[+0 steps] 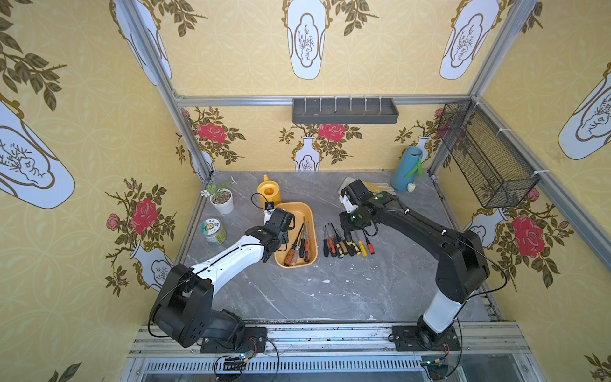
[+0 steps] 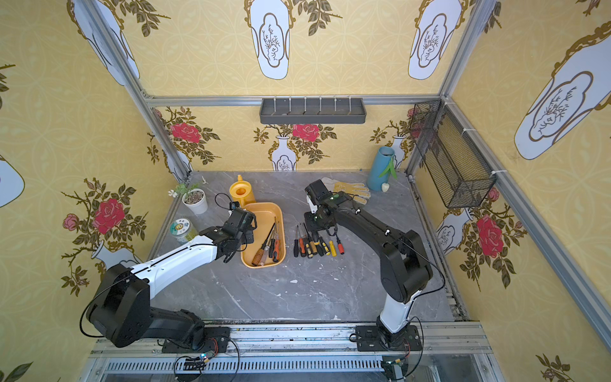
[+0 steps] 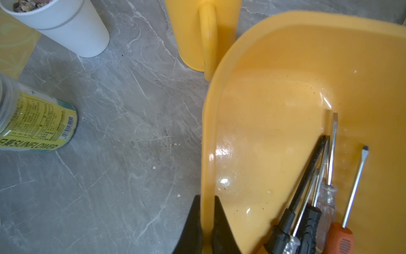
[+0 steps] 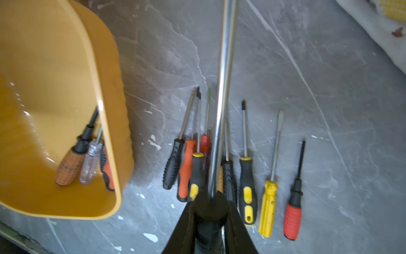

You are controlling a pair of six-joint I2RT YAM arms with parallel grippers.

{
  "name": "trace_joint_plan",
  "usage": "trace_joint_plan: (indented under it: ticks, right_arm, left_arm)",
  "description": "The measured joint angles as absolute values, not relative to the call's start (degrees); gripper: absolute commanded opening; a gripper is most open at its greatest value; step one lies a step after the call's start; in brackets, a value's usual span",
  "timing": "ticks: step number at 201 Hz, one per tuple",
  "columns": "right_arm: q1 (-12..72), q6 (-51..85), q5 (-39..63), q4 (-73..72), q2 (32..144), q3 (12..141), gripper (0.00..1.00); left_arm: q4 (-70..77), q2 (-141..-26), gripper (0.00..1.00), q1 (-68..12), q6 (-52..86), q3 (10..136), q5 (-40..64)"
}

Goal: Take out the screwdriver from the storage box
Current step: Place the screwdriver at the center of the board.

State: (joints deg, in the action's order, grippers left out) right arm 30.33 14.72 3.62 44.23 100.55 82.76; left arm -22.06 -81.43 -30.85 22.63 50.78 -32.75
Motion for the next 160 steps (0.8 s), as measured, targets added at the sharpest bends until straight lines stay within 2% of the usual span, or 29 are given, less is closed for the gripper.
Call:
trace_joint_plan:
  ticks: [160]
  right_arm:
    - [28.29, 14.41, -0.19, 46.87, 107.2, 79.5, 0.0]
  left_arm:
    - [-22.68, -82.52, 0.0, -30.83, 22.33, 52.84, -31.27]
